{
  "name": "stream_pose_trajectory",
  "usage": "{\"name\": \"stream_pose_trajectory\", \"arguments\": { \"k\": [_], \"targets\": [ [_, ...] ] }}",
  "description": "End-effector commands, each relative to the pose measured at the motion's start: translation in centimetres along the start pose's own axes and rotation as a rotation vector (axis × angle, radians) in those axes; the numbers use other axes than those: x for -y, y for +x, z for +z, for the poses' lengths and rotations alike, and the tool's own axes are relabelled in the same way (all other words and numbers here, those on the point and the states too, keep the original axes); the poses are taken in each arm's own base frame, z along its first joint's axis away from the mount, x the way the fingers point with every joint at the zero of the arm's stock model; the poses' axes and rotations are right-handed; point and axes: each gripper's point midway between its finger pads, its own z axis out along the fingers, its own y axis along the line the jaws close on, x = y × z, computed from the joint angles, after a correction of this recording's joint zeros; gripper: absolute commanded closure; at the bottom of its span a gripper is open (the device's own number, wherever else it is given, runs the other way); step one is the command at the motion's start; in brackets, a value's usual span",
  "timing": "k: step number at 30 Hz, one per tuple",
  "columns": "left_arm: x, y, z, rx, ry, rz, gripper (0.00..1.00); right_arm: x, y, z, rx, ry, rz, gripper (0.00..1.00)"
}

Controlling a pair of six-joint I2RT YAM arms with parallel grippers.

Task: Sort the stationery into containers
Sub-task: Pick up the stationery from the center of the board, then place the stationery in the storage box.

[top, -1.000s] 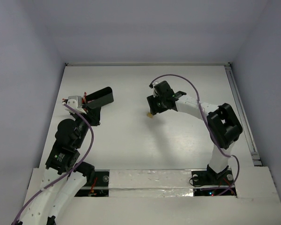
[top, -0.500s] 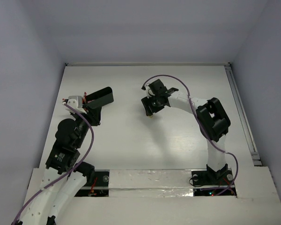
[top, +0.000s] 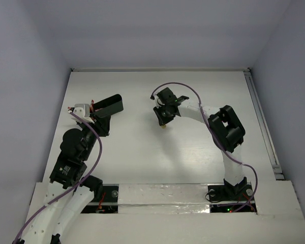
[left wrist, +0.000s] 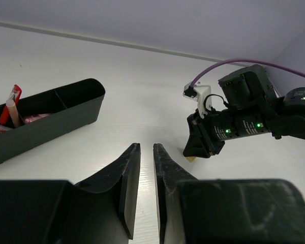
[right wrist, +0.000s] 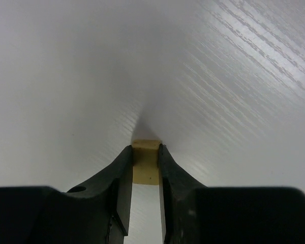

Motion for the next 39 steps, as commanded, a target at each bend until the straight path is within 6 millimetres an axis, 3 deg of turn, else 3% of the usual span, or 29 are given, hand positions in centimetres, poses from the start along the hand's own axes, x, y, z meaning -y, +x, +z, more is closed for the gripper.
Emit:
{"name": "stream_pose_trajectory", "arguments": {
  "k": [1, 7, 11, 13, 16, 20, 24, 30, 39],
  "targets": [
    [1.2, -2.6, -0.4, 0.079, 0.046, -0.002, 0.86, -2.6, -4.8, -2.3, 0.140, -0.045, -0.005, 0.98],
    [1.2, -2.4, -0.2, 0.070, 0.043, -0.001, 0.85, -7.9, -15.9, -7.6, 0.498, -0.307, 0.052, 1.00],
    [0.8, -2.4, -0.2, 0.072, 0.020, -0.003, 0.85, -10.7, -21.2, -9.8, 0.671, -0.488, 0.119, 1.00],
    [1.0, -2.3, -0.1, 0.065, 0.034, -0.002, 0.85, -11.2, -23.8, -10.6, 0.776, -0.534, 0.125, 1.00],
    [0.9, -2.4, -0.2, 0.074, 0.029, -0.001, 0.85, -11.7, -26.1, -11.4, 0.890, -0.603, 0.162, 1.00],
    [0.9, -2.1, 0.1, 0.057, 0.029, 0.001, 0.85, -12.7, -28.1, -11.5, 0.956, -0.666, 0.183, 0.99],
    [0.8, -2.3, -0.1, 0.067, 0.022, 0.000, 0.84, -15.4, -28.8, -10.8, 0.982, -0.688, 0.145, 0.98],
    [1.0, -2.2, -0.1, 0.064, 0.030, 0.002, 0.84, -17.6, -29.4, -8.1, 0.972, -0.604, 0.094, 0.97],
    [0.9, -2.1, 0.0, 0.058, 0.023, 0.003, 0.84, -18.0, -29.1, -5.5, 0.968, -0.519, 0.072, 0.95]
  ]
}}
